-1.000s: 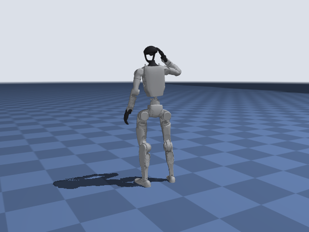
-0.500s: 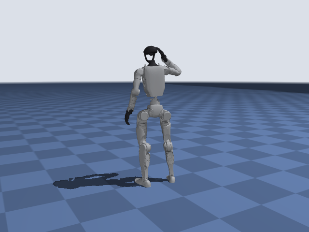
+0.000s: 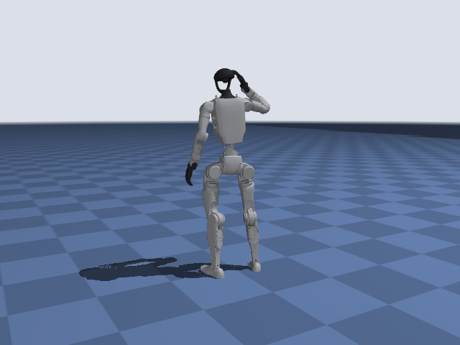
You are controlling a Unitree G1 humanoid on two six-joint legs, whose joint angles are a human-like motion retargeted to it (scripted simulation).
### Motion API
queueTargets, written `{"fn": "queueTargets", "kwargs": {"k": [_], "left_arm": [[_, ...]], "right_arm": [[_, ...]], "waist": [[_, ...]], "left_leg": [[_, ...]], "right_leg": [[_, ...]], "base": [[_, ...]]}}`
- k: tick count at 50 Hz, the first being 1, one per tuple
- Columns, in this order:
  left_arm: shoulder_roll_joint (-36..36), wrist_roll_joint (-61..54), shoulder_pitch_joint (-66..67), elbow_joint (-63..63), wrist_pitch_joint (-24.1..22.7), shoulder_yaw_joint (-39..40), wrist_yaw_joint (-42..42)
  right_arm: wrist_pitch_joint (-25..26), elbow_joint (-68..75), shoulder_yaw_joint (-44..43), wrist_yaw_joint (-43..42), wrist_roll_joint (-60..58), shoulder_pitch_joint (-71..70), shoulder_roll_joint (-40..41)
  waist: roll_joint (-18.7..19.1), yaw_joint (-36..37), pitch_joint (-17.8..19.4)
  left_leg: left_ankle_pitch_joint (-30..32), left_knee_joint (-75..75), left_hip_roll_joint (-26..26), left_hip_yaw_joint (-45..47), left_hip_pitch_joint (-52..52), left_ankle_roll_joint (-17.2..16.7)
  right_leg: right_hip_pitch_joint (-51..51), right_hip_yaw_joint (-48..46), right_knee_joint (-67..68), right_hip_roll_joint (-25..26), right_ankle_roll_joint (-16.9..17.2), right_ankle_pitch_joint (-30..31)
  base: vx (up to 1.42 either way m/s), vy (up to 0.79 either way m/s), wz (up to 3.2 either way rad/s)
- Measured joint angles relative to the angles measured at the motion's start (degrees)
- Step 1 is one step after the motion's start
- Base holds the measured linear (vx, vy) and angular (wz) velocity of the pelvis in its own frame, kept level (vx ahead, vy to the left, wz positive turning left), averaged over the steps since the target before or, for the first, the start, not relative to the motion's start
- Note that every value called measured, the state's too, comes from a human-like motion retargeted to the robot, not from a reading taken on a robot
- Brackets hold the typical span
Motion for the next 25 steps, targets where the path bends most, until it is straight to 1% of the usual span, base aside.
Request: {"fn": "queueTargets", "kwargs": {"k": [25], "left_arm": [[-0.01,0.25,0.16,0.14,-0.02,0.01,-0.06]], "right_arm": [[-0.26,-0.15,-1.39,-0.1,0.16,1.29,0.9]], "waist": [[0.39,0.11,-0.14]], "left_leg": [[-0.22,0.52,0.0,-0.23,-0.44,0.04]], "right_leg": [[-0.06,-0.27,0.04,-0.14,0.0,-0.1]], "base": [[0.0,0.0,0.0]]}}
